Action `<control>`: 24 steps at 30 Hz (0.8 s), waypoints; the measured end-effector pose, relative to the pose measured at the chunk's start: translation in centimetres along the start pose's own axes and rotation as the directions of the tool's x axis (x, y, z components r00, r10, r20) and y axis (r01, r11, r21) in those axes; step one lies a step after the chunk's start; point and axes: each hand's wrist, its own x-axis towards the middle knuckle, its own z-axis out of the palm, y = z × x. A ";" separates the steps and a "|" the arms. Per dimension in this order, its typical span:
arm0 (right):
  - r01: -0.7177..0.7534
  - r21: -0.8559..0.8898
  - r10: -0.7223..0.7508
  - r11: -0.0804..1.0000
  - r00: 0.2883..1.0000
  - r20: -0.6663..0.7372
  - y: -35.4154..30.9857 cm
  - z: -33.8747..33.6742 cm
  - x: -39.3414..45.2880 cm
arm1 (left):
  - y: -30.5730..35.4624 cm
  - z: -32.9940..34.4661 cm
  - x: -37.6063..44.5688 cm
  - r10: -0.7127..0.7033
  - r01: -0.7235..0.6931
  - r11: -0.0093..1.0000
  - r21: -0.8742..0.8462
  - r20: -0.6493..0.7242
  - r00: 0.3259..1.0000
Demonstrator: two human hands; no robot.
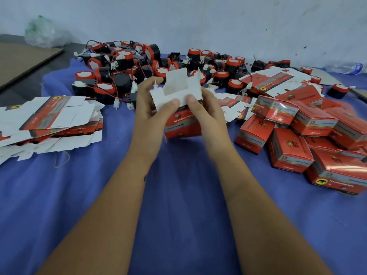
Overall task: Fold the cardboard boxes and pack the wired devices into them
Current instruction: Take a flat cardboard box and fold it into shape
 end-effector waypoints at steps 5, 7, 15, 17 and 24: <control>0.014 0.112 -0.011 0.994 1.000 -0.028 -0.3 0.0 -0.1 | 0.5 0.3 0.0 0.016 -0.017 0.997 -0.079 -0.005 1.000; 0.041 0.132 -0.039 0.990 0.999 -0.021 -0.4 0.0 0.0 | 0.7 0.5 -0.1 0.077 -0.076 0.996 -0.037 0.018 0.997; 0.051 0.166 -0.052 0.985 0.999 0.003 0.1 -0.1 -0.1 | 0.3 1.0 -0.6 0.089 -0.093 0.993 0.073 0.056 0.994; 0.024 0.136 -0.025 0.990 1.000 0.006 0.3 0.1 -0.1 | -0.1 0.9 -0.5 -0.008 0.008 1.000 -0.011 0.016 1.000; 0.017 -0.023 -0.017 1.000 1.000 -0.008 1.2 1.1 -0.2 | -1.3 0.1 0.5 -0.167 0.158 0.984 -0.087 -0.110 0.980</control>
